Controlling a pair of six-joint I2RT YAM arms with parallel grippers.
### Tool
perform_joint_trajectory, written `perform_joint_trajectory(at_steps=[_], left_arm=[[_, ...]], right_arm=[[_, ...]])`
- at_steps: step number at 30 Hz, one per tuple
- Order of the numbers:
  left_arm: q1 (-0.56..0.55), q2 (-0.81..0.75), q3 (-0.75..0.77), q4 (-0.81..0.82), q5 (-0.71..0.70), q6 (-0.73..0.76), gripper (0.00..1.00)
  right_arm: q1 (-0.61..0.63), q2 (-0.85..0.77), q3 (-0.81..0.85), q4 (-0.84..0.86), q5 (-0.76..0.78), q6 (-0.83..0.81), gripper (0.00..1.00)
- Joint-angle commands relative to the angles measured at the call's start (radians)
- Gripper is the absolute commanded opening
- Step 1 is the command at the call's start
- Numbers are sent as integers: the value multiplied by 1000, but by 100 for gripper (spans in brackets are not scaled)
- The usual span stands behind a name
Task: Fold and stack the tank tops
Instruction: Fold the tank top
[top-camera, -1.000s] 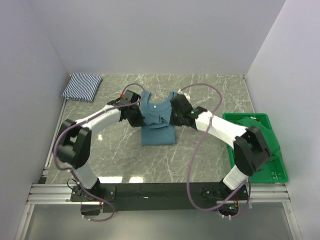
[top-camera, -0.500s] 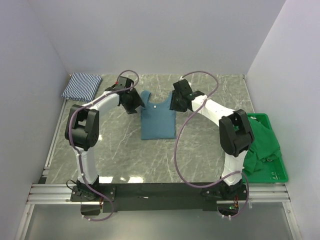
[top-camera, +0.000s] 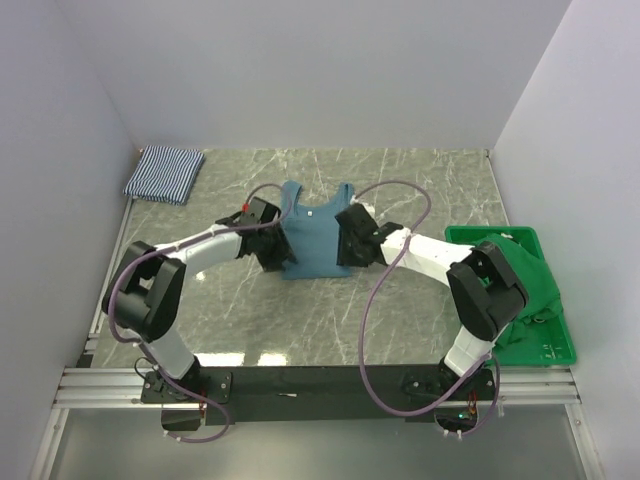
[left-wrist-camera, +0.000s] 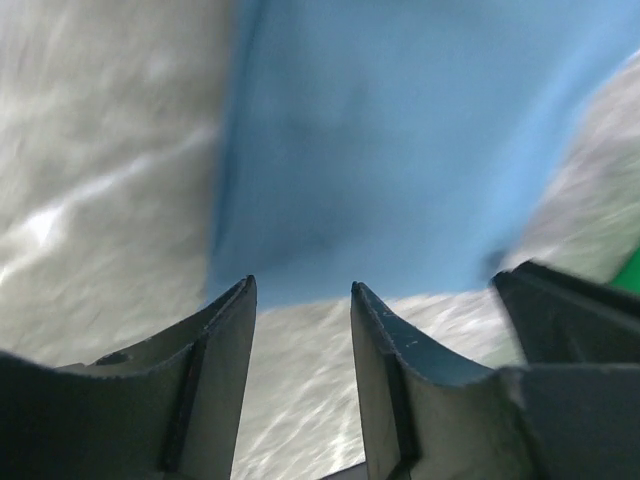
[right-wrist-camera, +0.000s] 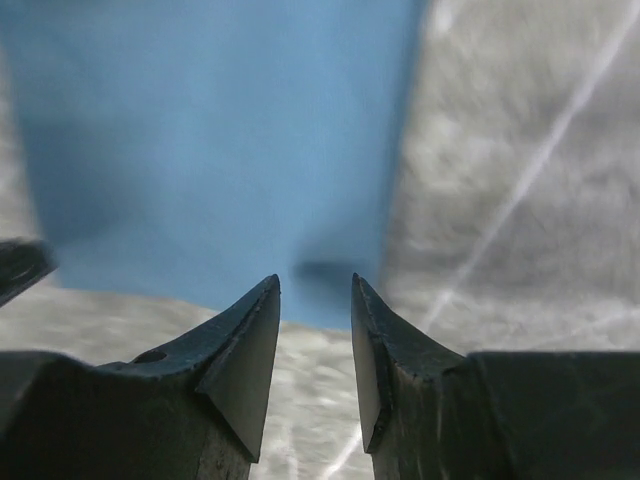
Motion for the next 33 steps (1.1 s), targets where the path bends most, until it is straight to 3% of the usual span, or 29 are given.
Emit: perform_joint_trajectory(at_steps=[1, 9, 21, 33], left_arm=[[-5, -75, -82, 55, -22, -30, 49], [-16, -146, -217, 119, 8, -38, 63], [-2, -196, -316, 240, 27, -156, 59], [8, -112, -302, 231, -24, -187, 50]], right_arm=[[-1, -55, -69, 51, 37, 45, 42], [2, -83, -192, 114, -6, 85, 41], [-26, -227, -310, 247, -72, 223, 43], [-80, -158, -389, 388, -156, 297, 45]])
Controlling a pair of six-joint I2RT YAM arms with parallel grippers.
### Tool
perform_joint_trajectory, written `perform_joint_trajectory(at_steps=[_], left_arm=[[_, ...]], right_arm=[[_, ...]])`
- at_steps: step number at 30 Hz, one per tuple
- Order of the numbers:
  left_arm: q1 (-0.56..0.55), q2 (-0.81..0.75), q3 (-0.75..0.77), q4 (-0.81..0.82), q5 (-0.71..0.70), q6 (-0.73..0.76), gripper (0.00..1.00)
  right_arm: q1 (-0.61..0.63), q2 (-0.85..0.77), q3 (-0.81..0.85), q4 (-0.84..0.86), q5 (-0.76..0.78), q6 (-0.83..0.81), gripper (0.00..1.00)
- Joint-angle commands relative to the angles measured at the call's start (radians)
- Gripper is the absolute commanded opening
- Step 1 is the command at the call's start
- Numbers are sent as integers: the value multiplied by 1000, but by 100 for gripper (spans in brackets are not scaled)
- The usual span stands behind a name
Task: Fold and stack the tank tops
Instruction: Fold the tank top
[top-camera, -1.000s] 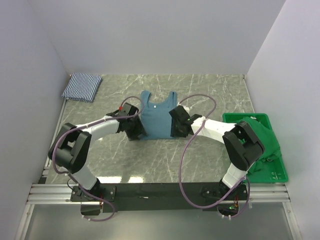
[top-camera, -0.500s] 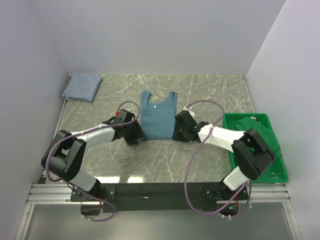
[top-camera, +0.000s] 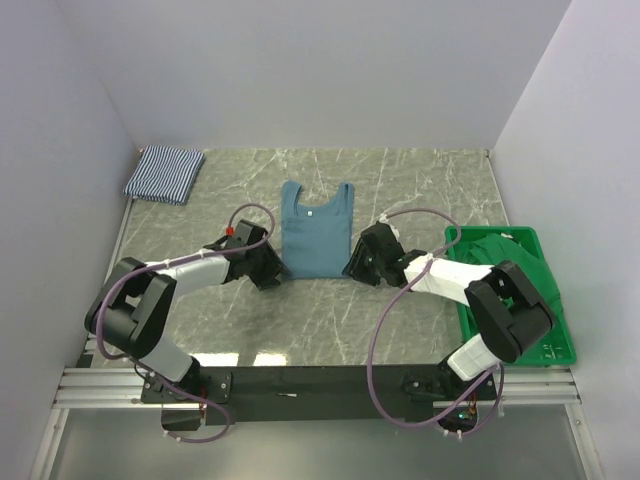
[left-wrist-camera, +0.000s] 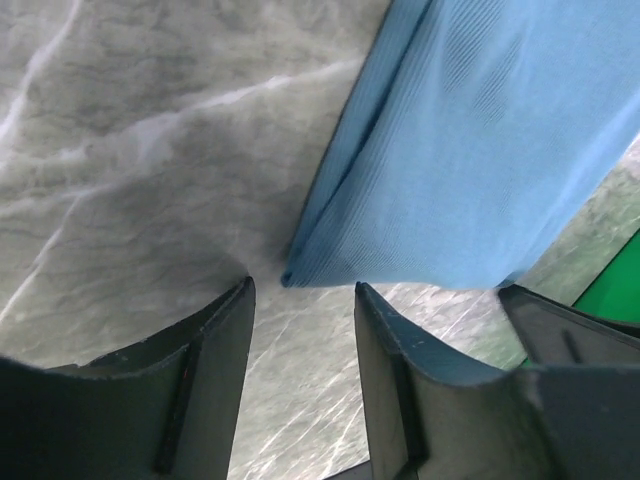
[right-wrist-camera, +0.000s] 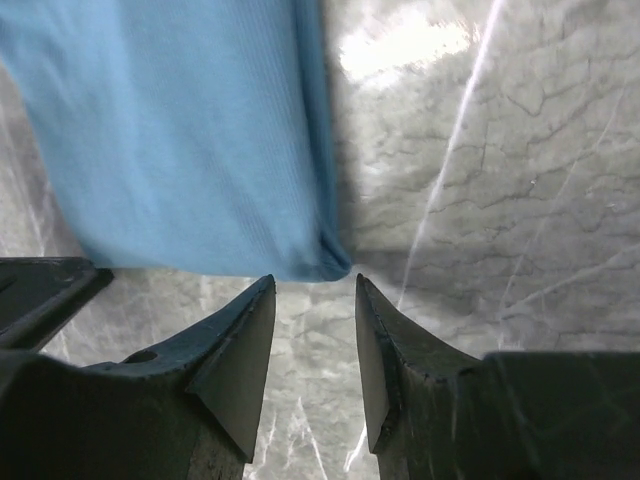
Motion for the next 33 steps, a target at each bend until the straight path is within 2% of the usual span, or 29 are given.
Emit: perform_joint_trajectory(at_steps=[1, 7, 12, 15, 16, 18, 19, 20, 22, 27, 33], left_arm=[[3, 24, 19, 22, -27, -10, 50], [3, 62, 5, 45, -35, -13, 46], [1, 81, -7, 41, -47, -3, 34], [3, 82, -15, 48, -47, 3, 22], [1, 87, -14, 49, -43, 6, 19], [-3, 93, -1, 48, -41, 23, 10], [-10, 96, 6, 42, -46, 30, 7], [-13, 104, 23, 28, -47, 45, 0], [-23, 104, 34, 17, -47, 56, 1], [-60, 46, 5, -41, -54, 59, 1], [-154, -108, -93, -124, -83, 12, 1]], right_arm=[[-15, 27, -22, 92, -29, 38, 45], [-17, 58, -31, 120, -21, 53, 45], [-18, 68, -44, 126, -1, 52, 39], [-20, 84, -40, 132, 1, 44, 32], [-18, 88, -34, 132, 1, 41, 26], [-18, 102, -27, 128, 1, 21, 20], [-18, 105, -16, 123, 1, 15, 11], [-18, 107, -13, 117, -1, 0, 6], [-18, 96, -14, 105, -1, -13, 0], [2, 3, -69, 69, -1, -48, 0], [130, -163, -214, 20, 60, -5, 0]])
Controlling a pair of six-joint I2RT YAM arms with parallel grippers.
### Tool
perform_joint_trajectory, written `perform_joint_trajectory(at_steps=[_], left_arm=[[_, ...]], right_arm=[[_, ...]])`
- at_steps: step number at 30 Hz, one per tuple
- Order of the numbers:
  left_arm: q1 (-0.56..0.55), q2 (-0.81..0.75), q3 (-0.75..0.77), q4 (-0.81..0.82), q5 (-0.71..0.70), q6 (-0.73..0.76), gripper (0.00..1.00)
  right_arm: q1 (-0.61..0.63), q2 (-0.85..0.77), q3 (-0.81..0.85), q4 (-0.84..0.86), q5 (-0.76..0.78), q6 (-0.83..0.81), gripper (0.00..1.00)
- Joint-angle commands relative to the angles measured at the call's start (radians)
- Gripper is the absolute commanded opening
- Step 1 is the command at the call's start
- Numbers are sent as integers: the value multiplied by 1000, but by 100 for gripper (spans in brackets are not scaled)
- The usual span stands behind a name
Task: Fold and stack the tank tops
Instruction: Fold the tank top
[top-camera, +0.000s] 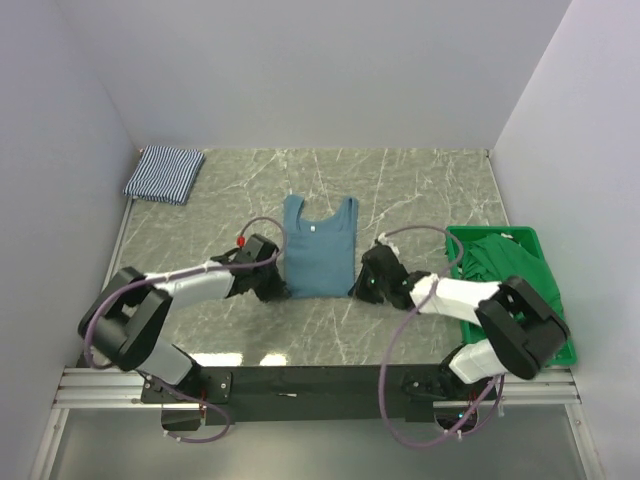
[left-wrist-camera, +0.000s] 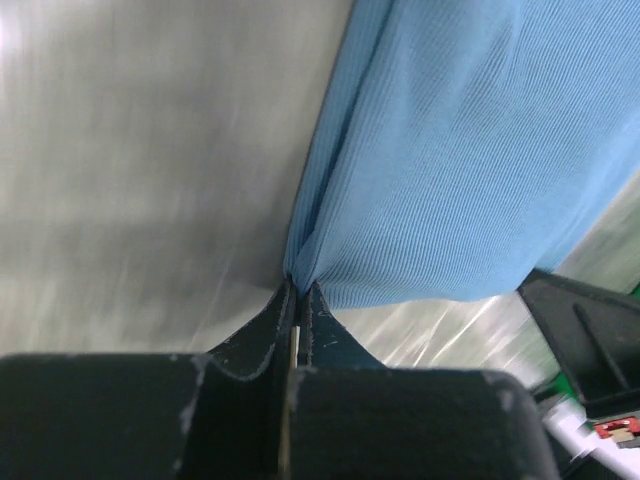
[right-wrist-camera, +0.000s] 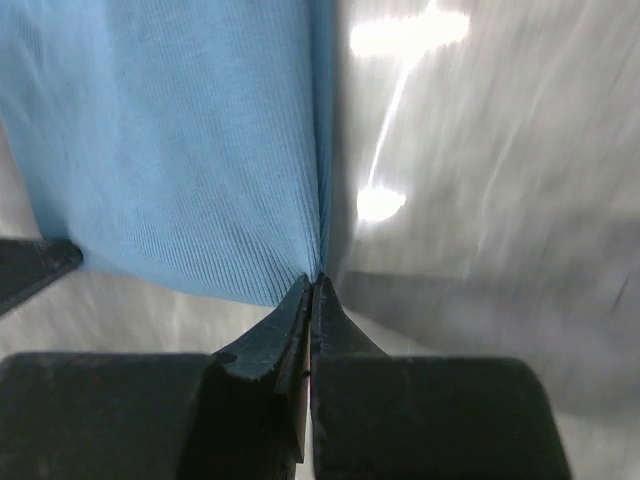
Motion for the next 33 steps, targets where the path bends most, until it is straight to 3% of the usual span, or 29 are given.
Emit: perform_joint_trajectory(at_steps=[1, 10, 14, 18, 21, 25, 33], left_arm=[[-68, -113, -65, -131, -31, -21, 1], [-223, -417, -117, -345, -74, -168, 1], [-234, -524, -73, -449, -80, -182, 1], [-224, -512, 16, -467, -125, -153, 1], [-194, -451, 102, -460, -123, -98, 1], [-44, -348, 222, -405, -71, 15, 1], [204, -28, 527, -305, -7, 143, 1]], right_arm=[[87, -114, -85, -71, 59, 29, 0], [317, -431, -164, -266, 132, 227, 0], [358, -540, -119, -361, 157, 236, 0], [351, -531, 5, -439, 206, 195, 0], [296, -484, 82, -458, 211, 128, 0], [152, -415, 210, -421, 128, -1, 0], [-167, -73, 555, -364, -37, -170, 0]])
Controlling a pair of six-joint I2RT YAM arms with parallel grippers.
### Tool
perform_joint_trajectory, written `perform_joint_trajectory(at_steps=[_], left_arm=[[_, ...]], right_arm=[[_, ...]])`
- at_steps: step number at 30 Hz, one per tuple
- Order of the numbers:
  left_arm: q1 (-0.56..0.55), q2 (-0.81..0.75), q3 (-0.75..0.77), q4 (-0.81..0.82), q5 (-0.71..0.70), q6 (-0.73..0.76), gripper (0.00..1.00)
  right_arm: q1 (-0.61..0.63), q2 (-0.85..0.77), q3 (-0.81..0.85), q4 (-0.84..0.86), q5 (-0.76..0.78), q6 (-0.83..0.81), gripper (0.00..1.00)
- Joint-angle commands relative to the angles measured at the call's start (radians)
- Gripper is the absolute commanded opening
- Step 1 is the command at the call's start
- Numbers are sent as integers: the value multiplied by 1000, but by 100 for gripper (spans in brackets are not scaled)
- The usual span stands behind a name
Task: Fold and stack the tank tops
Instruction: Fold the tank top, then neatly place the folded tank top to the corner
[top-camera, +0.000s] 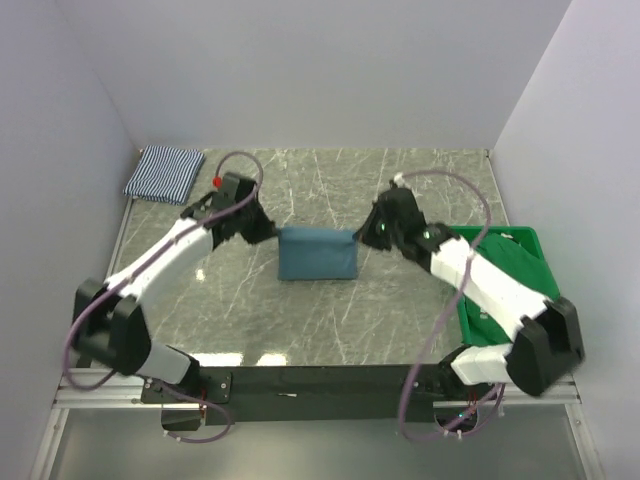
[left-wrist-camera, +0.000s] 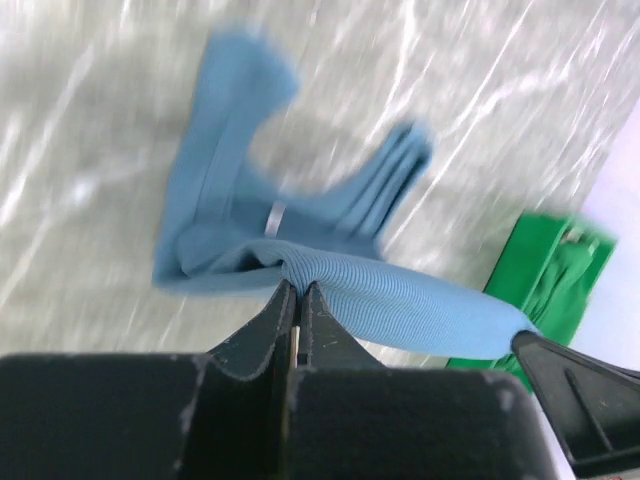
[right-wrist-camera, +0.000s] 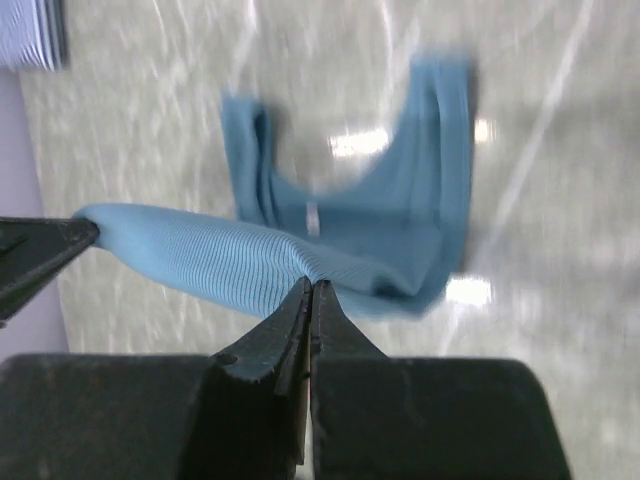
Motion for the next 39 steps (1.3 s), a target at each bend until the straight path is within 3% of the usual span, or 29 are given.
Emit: perform_joint_trajectory(at_steps=[1, 3, 4, 5, 6, 8, 10, 16, 24, 25, 30, 39], left_arm=[[83, 179, 172, 85, 44, 92, 1], [109, 346, 293, 114, 59, 120, 9], [117, 405, 337, 111, 61, 132, 23], [130, 459, 374, 121, 67, 140, 33], [141, 558, 448, 128, 82, 147, 40], [160, 638, 525, 109, 123, 160, 46], [178, 671, 581, 94, 121, 175, 51], [193, 561, 486, 65, 74, 170, 52], [166, 414, 144, 219, 235, 207, 64], [166, 407, 130, 227, 245, 218, 73], [167, 429, 108, 181, 210, 293, 76], [167, 533, 122, 181, 272, 345, 79]], right_arm=[[-110, 151, 185, 51, -83, -126, 0], [-153, 309, 319, 38, -129, -155, 4], [-162, 416, 369, 19, -126, -176, 9], [-171, 467, 413, -18, -117, -184, 23], [-190, 509, 478, -31, -115, -195, 28], [-206, 580, 501, -32, -108, -198, 36], [-223, 595, 520, -47, -71, -203, 38], [-219, 496, 417, -40, -16, -206, 40], [-49, 440, 308, -12, 92, -192, 40], [-46, 469, 314, -12, 89, -195, 40], [-42, 550, 297, 18, 72, -209, 40], [-64, 604, 219, 71, 35, -235, 39]])
